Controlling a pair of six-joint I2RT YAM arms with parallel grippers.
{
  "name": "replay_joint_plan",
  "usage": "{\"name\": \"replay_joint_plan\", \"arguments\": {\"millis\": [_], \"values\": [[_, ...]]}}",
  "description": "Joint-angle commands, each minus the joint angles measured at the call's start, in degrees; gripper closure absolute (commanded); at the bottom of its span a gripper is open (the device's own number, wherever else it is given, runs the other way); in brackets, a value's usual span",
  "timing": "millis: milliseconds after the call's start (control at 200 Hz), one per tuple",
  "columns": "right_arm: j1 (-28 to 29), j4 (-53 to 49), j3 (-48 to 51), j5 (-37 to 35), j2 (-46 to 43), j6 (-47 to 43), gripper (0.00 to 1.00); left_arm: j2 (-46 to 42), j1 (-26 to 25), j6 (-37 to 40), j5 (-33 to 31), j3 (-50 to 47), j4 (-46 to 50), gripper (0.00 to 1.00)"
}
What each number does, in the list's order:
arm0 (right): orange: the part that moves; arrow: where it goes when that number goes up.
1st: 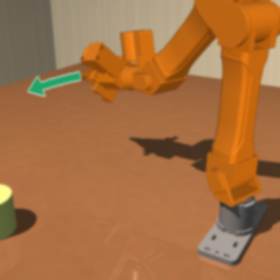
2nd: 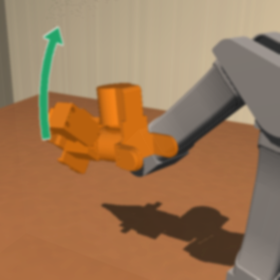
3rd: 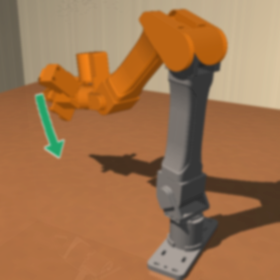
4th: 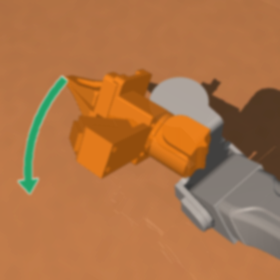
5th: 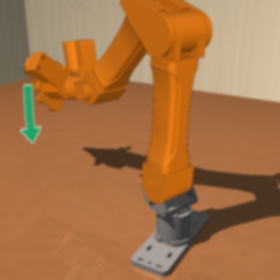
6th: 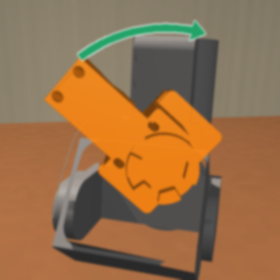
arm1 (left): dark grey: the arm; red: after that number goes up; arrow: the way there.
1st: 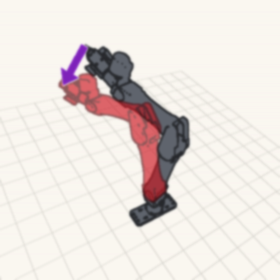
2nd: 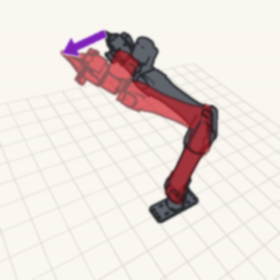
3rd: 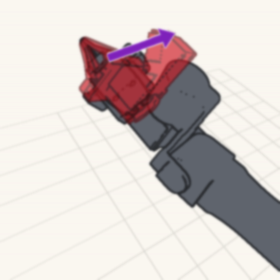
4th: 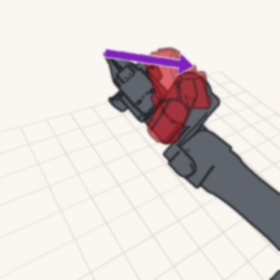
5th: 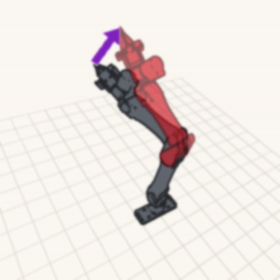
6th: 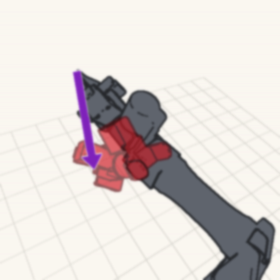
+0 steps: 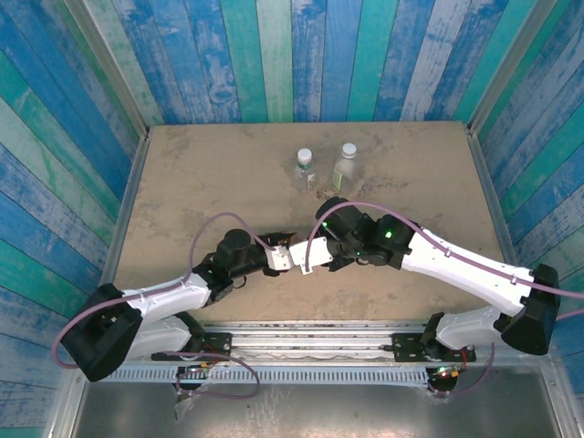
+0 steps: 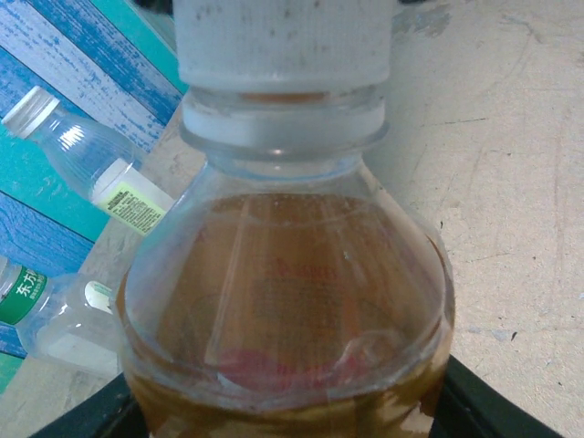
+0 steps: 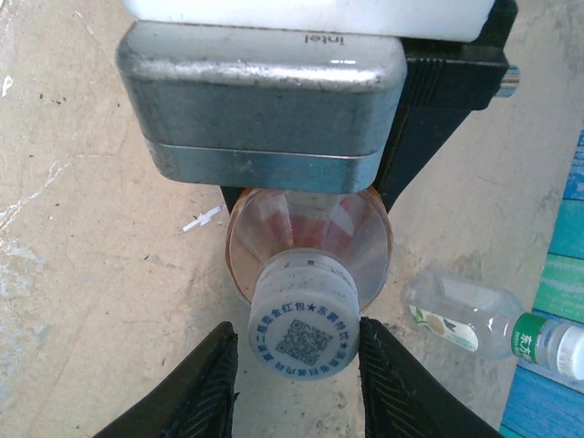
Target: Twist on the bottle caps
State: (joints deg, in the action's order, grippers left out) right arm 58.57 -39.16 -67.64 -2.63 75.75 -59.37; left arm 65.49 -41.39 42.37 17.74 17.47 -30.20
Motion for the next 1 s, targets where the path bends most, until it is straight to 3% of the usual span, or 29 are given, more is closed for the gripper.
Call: {"name": "replay_joint_plan", "arguments": {"millis": [0, 140, 275, 370, 481, 656, 756, 821, 906, 996], "values": [[-0.1, -0.9, -0.3, -0.4, 1.4, 0.1, 0.62, -1.9, -0.2, 0.1, 0.5, 0.2, -1.1, 0.43], [-0.2, -0.8, -0.4, -0.2, 1.3, 0.8, 0.65, -1.8, -0.2, 0.1, 0.6, 0.2, -1.0, 0.43], [-0.4, -0.6, -0.3, -0.3, 1.1, 2.7, 0.75, -1.7, -0.2, 0.0, 0.5, 0.2, -1.2, 0.43], [-0.7, 0.6, -0.1, 0.3, 0.4, 8.8, 0.83, -1.4, -0.2, -0.2, -0.8, 0.2, -1.9, 0.44], [-1.0, 7.4, 2.1, -0.4, -1.4, 26.0, 0.99, -0.8, -0.2, -0.3, -2.3, -0.1, -3.3, 0.44], [-0.9, 22.0, 9.4, -2.0, -4.9, 64.8, 1.0, 0.0, -0.2, -0.6, -2.5, -0.2, -4.4, 0.44], [-1.2, 23.0, 10.4, -3.2, -5.6, 89.4, 1.0, 0.2, -0.2, -0.6, -2.7, -0.1, -4.4, 0.44], [-1.4, 23.2, 11.0, 0.0, -5.1, 99.3, 0.99, 0.1, -0.2, -0.6, -2.5, -0.1, -4.4, 0.44], [-1.7, 19.8, 9.0, 3.2, -4.2, 98.7, 0.91, 0.0, -0.2, -0.6, -2.4, -0.2, -4.4, 0.44], [-2.0, 13.2, 5.8, 5.1, -3.8, 84.5, 0.73, -0.2, -0.2, -0.6, -2.1, -0.2, -4.0, 0.44]]}}
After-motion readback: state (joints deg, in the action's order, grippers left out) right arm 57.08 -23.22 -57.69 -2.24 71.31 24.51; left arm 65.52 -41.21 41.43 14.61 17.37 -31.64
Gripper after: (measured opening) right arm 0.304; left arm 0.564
